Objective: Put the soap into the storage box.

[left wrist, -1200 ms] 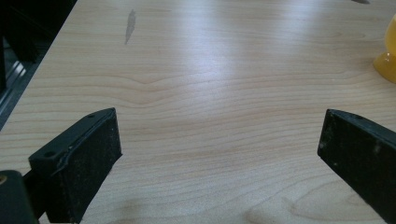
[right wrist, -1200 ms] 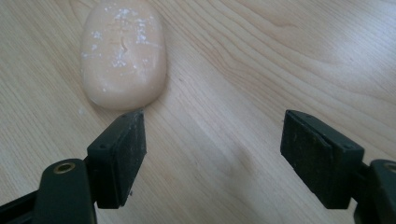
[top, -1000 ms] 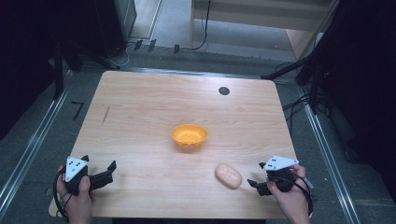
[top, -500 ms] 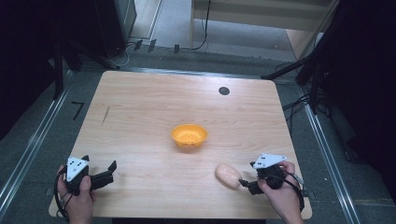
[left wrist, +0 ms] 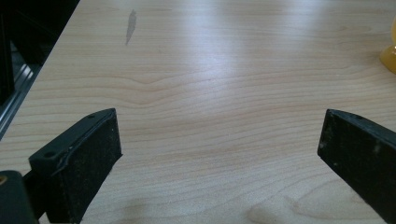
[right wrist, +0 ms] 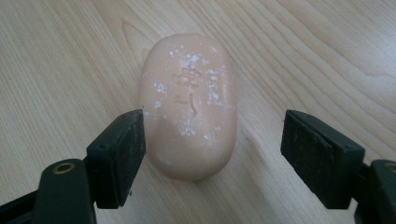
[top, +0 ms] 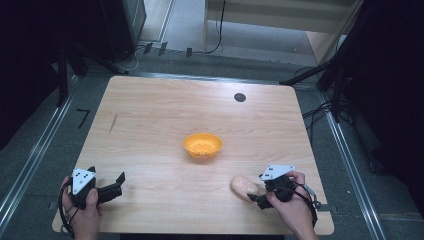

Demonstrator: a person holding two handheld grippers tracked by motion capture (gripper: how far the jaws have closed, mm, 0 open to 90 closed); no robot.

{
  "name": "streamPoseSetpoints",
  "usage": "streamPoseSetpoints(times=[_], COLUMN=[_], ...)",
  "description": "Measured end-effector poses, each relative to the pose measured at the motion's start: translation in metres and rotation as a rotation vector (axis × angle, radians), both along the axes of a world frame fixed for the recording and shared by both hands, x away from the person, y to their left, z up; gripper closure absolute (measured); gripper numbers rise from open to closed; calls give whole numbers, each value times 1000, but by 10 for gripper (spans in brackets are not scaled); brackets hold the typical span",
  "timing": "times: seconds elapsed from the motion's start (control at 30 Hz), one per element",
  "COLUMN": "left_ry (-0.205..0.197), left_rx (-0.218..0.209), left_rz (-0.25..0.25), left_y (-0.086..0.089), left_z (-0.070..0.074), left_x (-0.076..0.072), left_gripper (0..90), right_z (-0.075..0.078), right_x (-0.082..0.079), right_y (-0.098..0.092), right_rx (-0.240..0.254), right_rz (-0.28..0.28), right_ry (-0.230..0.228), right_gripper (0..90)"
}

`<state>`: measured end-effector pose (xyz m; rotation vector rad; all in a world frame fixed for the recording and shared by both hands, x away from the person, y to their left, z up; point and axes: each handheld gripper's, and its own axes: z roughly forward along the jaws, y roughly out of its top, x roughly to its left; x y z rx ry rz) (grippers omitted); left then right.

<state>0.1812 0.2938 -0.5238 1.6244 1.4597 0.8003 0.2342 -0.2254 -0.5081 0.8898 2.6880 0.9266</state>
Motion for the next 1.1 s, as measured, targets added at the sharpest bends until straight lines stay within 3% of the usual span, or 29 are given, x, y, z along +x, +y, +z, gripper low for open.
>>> streamPoseSetpoints(times=[0.23,0.53,1.1], left_ry=[1,3,3], left_rx=[1,-1,0], left_rz=[0,0,0], left_y=[0,0,0], left_z=[0,0,0], left_x=[0,1,1], left_gripper=[0,0,0], right_z=[-1,-5,-13], right_x=[0,1,3], right_y=[8,21,30], right_rx=[2,-30,-58], right_rz=[7,12,-7], right_ry=[18,30,49], right_gripper=[226,221,221])
